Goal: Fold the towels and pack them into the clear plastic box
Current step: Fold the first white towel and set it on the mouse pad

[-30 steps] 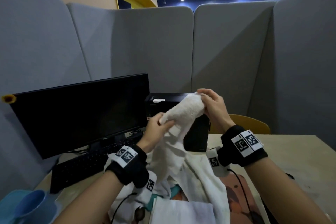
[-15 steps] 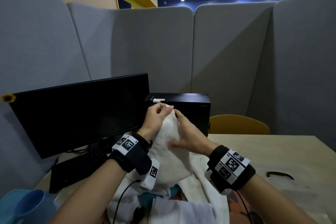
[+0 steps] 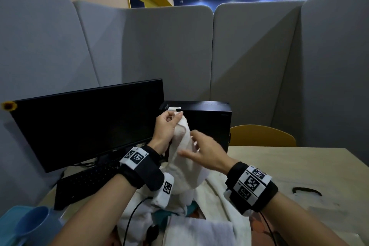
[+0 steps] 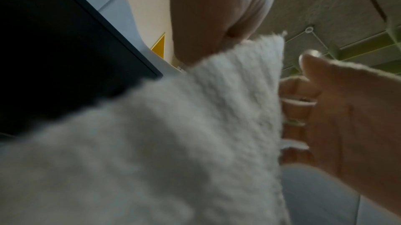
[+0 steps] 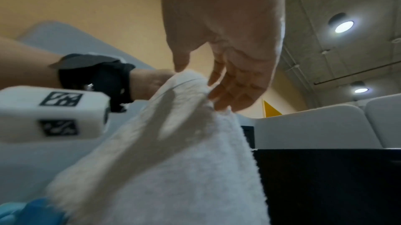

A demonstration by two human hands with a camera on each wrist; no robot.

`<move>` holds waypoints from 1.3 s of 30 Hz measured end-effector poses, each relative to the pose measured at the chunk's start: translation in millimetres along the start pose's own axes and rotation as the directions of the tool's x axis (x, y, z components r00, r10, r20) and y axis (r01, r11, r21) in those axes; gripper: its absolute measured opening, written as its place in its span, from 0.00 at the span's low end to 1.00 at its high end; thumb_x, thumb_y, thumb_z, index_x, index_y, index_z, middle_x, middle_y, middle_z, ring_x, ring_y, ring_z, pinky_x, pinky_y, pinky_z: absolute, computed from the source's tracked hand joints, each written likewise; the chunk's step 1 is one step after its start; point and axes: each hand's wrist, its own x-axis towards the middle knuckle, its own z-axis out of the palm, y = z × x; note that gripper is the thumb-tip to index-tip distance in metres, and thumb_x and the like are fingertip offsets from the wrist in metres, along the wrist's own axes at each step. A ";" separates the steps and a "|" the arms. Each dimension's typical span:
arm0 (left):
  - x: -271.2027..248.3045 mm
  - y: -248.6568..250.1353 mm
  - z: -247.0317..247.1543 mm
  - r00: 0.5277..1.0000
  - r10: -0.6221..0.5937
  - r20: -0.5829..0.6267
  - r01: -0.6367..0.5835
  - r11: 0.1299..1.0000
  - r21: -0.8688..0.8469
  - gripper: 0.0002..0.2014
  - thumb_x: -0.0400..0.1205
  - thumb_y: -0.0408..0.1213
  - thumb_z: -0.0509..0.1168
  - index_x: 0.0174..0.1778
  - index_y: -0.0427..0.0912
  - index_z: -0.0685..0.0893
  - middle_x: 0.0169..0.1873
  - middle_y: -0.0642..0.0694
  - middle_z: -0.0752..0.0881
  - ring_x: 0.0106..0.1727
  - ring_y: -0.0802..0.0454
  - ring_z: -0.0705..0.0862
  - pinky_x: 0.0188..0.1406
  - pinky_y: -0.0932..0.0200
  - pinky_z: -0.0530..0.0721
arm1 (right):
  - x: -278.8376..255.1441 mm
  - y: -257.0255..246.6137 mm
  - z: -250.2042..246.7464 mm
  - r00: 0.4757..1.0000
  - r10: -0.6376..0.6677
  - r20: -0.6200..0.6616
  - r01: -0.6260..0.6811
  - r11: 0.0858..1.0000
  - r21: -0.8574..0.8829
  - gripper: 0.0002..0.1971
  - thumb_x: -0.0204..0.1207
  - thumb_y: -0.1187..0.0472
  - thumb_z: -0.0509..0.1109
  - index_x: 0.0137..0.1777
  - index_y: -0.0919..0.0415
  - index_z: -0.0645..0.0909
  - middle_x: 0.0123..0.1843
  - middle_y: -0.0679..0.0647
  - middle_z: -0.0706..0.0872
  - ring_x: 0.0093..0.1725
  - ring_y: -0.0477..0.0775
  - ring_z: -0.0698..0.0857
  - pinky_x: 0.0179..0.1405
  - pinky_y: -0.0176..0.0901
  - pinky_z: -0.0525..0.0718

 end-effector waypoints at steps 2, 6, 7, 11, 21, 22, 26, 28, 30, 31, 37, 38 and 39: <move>0.3 3.9 4.7 0.999 0.037 0.017 -0.037 0.999 -0.003 0.05 0.79 0.32 0.66 0.37 0.41 0.80 0.30 0.46 0.81 0.30 0.59 0.79 0.32 0.67 0.78 | 1.7 2.3 5.0 0.997 0.045 -0.063 -0.042 0.998 0.048 0.13 0.75 0.48 0.67 0.49 0.57 0.79 0.46 0.53 0.85 0.44 0.54 0.83 0.43 0.51 0.83; -0.2 14.6 -2.2 0.990 0.135 0.027 -0.136 0.990 0.039 0.07 0.79 0.30 0.66 0.35 0.41 0.79 0.27 0.48 0.81 0.23 0.66 0.79 0.25 0.73 0.77 | 9.8 7.5 -15.9 0.990 0.088 -0.107 -0.061 0.970 0.235 0.08 0.79 0.62 0.64 0.46 0.55 0.84 0.42 0.48 0.85 0.42 0.44 0.81 0.37 0.34 0.75; 0.4 15.5 -6.7 0.992 0.126 0.033 -0.127 0.991 0.045 0.07 0.79 0.30 0.66 0.36 0.41 0.79 0.24 0.50 0.80 0.19 0.65 0.76 0.20 0.72 0.74 | 12.0 7.2 -24.4 0.991 0.091 -0.094 -0.063 0.962 0.266 0.09 0.80 0.62 0.62 0.47 0.55 0.85 0.42 0.48 0.85 0.42 0.42 0.80 0.38 0.32 0.74; 2.9 16.0 -25.3 0.992 0.055 0.116 -0.062 0.997 0.050 0.06 0.80 0.29 0.64 0.37 0.39 0.81 0.19 0.53 0.76 0.11 0.64 0.63 0.09 0.72 0.58 | 16.2 7.9 -50.8 0.986 0.152 -0.070 -0.107 0.895 0.432 0.14 0.83 0.63 0.57 0.40 0.57 0.82 0.34 0.43 0.82 0.34 0.37 0.78 0.33 0.30 0.73; -5.5 19.9 -11.7 0.957 -0.060 0.285 0.015 0.987 0.157 0.06 0.84 0.36 0.59 0.53 0.40 0.78 0.40 0.48 0.82 0.42 0.56 0.83 0.39 0.64 0.84 | 20.4 5.3 -56.9 0.975 0.160 -0.157 -0.058 0.856 0.513 0.15 0.82 0.65 0.58 0.35 0.53 0.76 0.32 0.44 0.76 0.29 0.34 0.74 0.28 0.25 0.70; -7.2 19.8 -7.3 0.942 -0.076 0.328 0.022 0.986 0.166 0.09 0.83 0.35 0.60 0.58 0.39 0.77 0.41 0.47 0.82 0.43 0.55 0.83 0.41 0.62 0.85 | 21.1 4.7 -54.8 0.980 0.136 -0.147 -0.047 0.870 0.491 0.15 0.82 0.66 0.59 0.35 0.52 0.76 0.31 0.44 0.76 0.29 0.35 0.74 0.28 0.25 0.69; -8.2 20.6 -0.1 0.944 -0.010 0.331 -0.049 0.985 0.168 0.08 0.80 0.27 0.63 0.54 0.33 0.80 0.38 0.46 0.82 0.34 0.64 0.84 0.32 0.72 0.83 | 21.3 4.9 -52.8 0.975 0.139 -0.173 -0.044 0.886 0.462 0.16 0.79 0.65 0.61 0.33 0.49 0.79 0.27 0.40 0.78 0.27 0.33 0.75 0.28 0.26 0.71; -4.9 21.5 -4.7 0.959 0.034 0.281 -0.083 0.983 0.163 0.06 0.79 0.25 0.65 0.51 0.33 0.81 0.38 0.46 0.83 0.35 0.62 0.83 0.32 0.74 0.81 | 21.0 7.1 -57.2 0.958 0.202 -0.203 -0.080 0.868 0.490 0.15 0.79 0.64 0.62 0.33 0.50 0.82 0.25 0.40 0.80 0.26 0.34 0.76 0.27 0.26 0.72; -1.5 21.0 -12.2 0.971 0.071 0.227 -0.112 0.979 0.173 0.07 0.77 0.23 0.66 0.49 0.34 0.82 0.38 0.46 0.83 0.37 0.58 0.82 0.33 0.74 0.81 | 21.1 10.8 -64.5 0.925 0.274 -0.263 -0.097 0.839 0.535 0.16 0.78 0.65 0.62 0.28 0.56 0.79 0.22 0.41 0.77 0.24 0.40 0.73 0.25 0.33 0.71; -0.3 20.2 -16.0 0.976 0.082 0.200 -0.119 0.976 0.184 0.08 0.76 0.22 0.66 0.49 0.33 0.82 0.38 0.46 0.83 0.38 0.57 0.81 0.35 0.74 0.82 | 21.6 13.7 -68.9 0.906 0.309 -0.290 -0.103 0.824 0.557 0.16 0.77 0.64 0.61 0.28 0.60 0.78 0.23 0.45 0.76 0.26 0.44 0.72 0.27 0.37 0.70; 5.0 1.3 -38.4 0.995 -0.042 0.086 -0.006 0.866 0.499 0.15 0.78 0.24 0.63 0.59 0.38 0.80 0.44 0.47 0.80 0.50 0.52 0.78 0.46 0.70 0.81 | 27.0 21.7 -96.0 0.861 0.426 -0.279 -0.189 0.775 0.603 0.10 0.82 0.61 0.56 0.44 0.61 0.78 0.35 0.53 0.76 0.32 0.48 0.74 0.30 0.38 0.73; 4.2 -1.1 -37.5 0.994 -0.071 0.082 0.008 0.804 0.594 0.16 0.78 0.27 0.63 0.62 0.41 0.78 0.52 0.43 0.79 0.56 0.49 0.77 0.55 0.62 0.80 | 28.0 19.7 -96.7 0.874 0.403 -0.273 -0.191 0.800 0.569 0.10 0.82 0.62 0.55 0.44 0.61 0.77 0.35 0.52 0.76 0.32 0.47 0.74 0.29 0.37 0.73; 1.3 -0.5 -33.4 0.993 -0.060 0.099 -0.018 0.767 0.642 0.19 0.78 0.29 0.63 0.65 0.43 0.76 0.59 0.41 0.76 0.62 0.47 0.75 0.64 0.55 0.77 | 29.6 18.2 -95.1 0.883 0.378 -0.280 -0.182 0.823 0.539 0.09 0.82 0.63 0.56 0.46 0.61 0.78 0.36 0.50 0.77 0.33 0.46 0.75 0.29 0.36 0.73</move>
